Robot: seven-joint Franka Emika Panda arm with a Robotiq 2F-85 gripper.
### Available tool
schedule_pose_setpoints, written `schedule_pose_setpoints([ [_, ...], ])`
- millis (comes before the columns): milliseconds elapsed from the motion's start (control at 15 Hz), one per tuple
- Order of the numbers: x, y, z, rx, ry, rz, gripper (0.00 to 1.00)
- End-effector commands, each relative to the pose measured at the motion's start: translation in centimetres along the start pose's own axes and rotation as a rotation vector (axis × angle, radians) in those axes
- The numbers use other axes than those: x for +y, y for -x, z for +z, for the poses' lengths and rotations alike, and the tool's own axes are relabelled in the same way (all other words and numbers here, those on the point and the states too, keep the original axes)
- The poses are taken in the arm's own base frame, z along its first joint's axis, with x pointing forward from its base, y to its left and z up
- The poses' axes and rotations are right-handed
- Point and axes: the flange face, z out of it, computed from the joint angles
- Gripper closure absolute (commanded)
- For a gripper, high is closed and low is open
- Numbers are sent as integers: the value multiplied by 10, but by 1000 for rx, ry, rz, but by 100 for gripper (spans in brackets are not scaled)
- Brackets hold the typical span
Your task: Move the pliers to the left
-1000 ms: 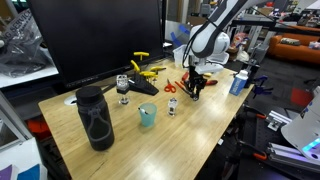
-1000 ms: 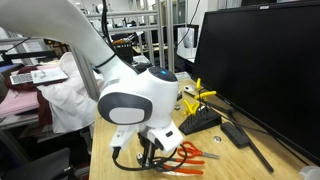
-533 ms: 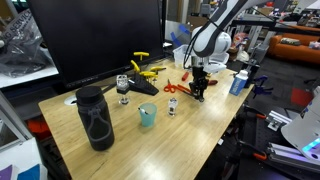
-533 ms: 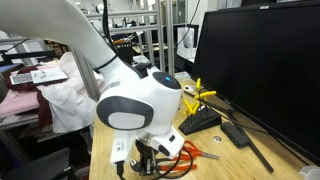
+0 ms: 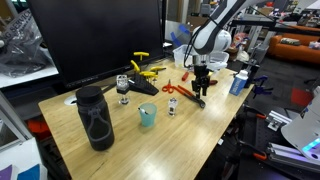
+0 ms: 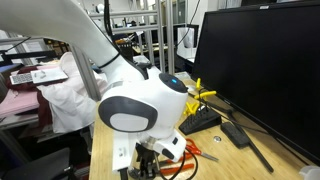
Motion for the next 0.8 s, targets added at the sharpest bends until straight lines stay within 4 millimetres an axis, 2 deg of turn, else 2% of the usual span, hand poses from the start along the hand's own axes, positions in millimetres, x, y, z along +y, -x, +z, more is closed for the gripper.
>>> schedule_pose_setpoints([
  [0, 3, 0, -8, -18, -34, -22, 5],
  [133, 3, -1, -12, -7, -53, -13, 0],
  [200, 2, -2, -5, -3, -15, -2, 10],
  [267, 3, -3, -6, 0, -21, -1, 2],
  [333, 3, -3, -6, 1, -23, -1, 0],
  [733, 2, -3, -6, 1, -25, -1, 0],
])
